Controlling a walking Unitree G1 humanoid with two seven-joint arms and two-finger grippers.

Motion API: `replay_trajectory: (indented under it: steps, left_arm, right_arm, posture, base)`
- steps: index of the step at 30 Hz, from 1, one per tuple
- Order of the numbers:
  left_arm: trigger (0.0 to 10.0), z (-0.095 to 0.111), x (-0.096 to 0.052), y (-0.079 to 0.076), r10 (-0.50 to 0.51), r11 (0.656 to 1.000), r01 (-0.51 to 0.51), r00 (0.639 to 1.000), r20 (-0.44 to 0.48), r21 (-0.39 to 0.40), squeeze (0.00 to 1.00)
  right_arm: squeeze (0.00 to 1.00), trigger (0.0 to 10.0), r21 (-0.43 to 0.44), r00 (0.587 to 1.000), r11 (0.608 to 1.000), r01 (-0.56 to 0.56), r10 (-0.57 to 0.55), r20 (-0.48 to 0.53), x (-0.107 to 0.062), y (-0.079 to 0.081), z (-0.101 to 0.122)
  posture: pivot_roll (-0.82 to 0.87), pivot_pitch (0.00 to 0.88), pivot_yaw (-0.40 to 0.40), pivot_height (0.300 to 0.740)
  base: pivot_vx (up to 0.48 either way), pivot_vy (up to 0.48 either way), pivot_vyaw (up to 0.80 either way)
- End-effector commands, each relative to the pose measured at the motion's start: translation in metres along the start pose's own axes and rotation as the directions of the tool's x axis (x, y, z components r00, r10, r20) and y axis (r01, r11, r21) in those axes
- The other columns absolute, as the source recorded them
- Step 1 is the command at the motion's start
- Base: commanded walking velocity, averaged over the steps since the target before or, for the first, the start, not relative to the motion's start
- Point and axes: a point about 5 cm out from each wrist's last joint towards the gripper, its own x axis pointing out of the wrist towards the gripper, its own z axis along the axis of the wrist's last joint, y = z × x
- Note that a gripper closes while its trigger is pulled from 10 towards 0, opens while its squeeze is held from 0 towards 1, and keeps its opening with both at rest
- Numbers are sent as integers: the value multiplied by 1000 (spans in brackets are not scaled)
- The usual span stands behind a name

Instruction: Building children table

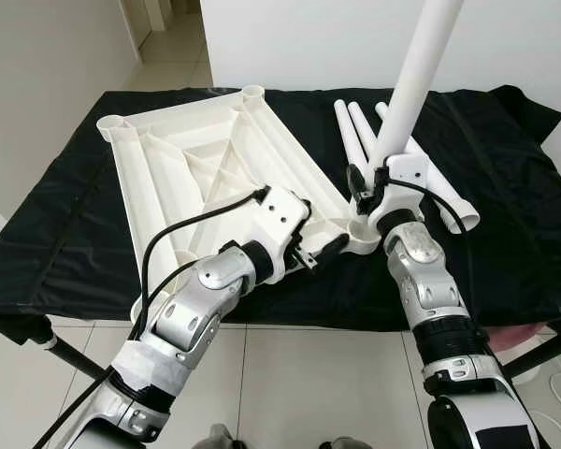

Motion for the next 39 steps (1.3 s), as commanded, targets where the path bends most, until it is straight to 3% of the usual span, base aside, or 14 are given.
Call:
replay_trajectory:
  steps: [1, 24, 28, 32, 39]
  left_arm:
    - [10000, -16, -5, -6, -83, 996, 85, 994, -73, 22, 0]
    - [10000, -20, -2, -8, -106, 992, 112, 989, -101, 53, 0]
    - [10000, -19, -2, -7, -97, 993, 103, 991, -96, 59, 0]
    - [10000, -18, -2, -7, -94, 993, 99, 991, -93, 59, 0]
    - [10000, -17, -2, -8, -106, 992, 112, 990, -92, 60, 0]
  right_arm:
    - [0, 10000, -4, 1000, 1000, -7, 7, -13, 1, 1, -2]
    - [0, 10000, -26, 987, 998, -61, 56, -152, 3, 11, -33]
    - [0, 10000, -143, 974, 977, -158, 130, -188, -10, 14, -47]
    - [0, 10000, -191, 966, 960, -204, 166, -197, -17, 13, -53]
    - [0, 10000, -199, 957, 949, -244, 203, -206, -25, 6, -56]
  posture:
    - [-120, 39, 67, 740]
    - [-112, 36, 59, 740]
    - [-108, 39, 54, 740]
    - [-109, 43, 55, 740]
    - [-115, 53, 64, 740]
  base:
    - [0, 0, 0]
    - [0, 0, 0]
    - [0, 0, 0]
    - [0, 0, 0]
    - [0, 0, 0]
